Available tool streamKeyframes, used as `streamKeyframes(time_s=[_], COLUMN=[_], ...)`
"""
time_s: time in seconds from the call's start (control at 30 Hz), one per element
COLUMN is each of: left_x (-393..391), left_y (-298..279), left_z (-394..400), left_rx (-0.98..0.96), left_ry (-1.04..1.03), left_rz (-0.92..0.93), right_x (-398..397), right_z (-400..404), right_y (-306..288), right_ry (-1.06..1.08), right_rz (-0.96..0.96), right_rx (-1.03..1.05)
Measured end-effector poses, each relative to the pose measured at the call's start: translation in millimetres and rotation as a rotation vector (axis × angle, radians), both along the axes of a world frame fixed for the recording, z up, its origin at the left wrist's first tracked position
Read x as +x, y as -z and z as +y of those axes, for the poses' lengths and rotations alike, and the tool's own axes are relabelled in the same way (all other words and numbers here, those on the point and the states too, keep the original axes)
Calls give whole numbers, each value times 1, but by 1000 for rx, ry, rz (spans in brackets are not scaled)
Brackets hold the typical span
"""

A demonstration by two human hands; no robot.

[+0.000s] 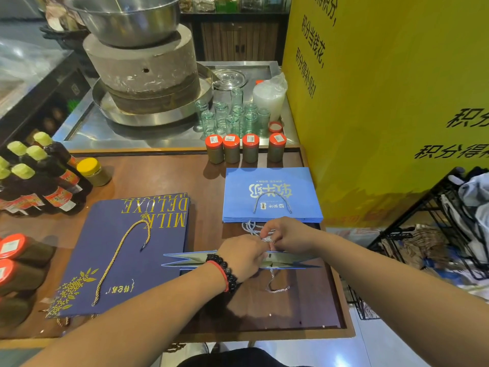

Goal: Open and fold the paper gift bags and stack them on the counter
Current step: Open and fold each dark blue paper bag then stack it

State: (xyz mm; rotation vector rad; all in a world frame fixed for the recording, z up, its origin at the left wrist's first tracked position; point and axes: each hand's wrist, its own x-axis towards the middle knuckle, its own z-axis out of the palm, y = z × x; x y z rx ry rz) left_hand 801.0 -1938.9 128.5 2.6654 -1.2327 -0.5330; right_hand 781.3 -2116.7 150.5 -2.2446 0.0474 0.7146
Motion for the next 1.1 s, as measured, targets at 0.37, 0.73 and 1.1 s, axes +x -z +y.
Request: streamKeyframes(time_s=[0.37, 0.73, 1.1], left_x=[-3, 1, 10], left_y=[3, -1, -3], left_z=[1, -3, -8], left_rx=[-107, -80, -25], left_ry=[-29, 4, -54], left_rz=[-95, -71, -44], right_x=[-1, -8, -41], right_z=[0, -11, -2], right_y=[7, 26, 20], right_ry=[64, 209, 48], right_rz=[121, 158, -692], right_rx=[33, 178, -337])
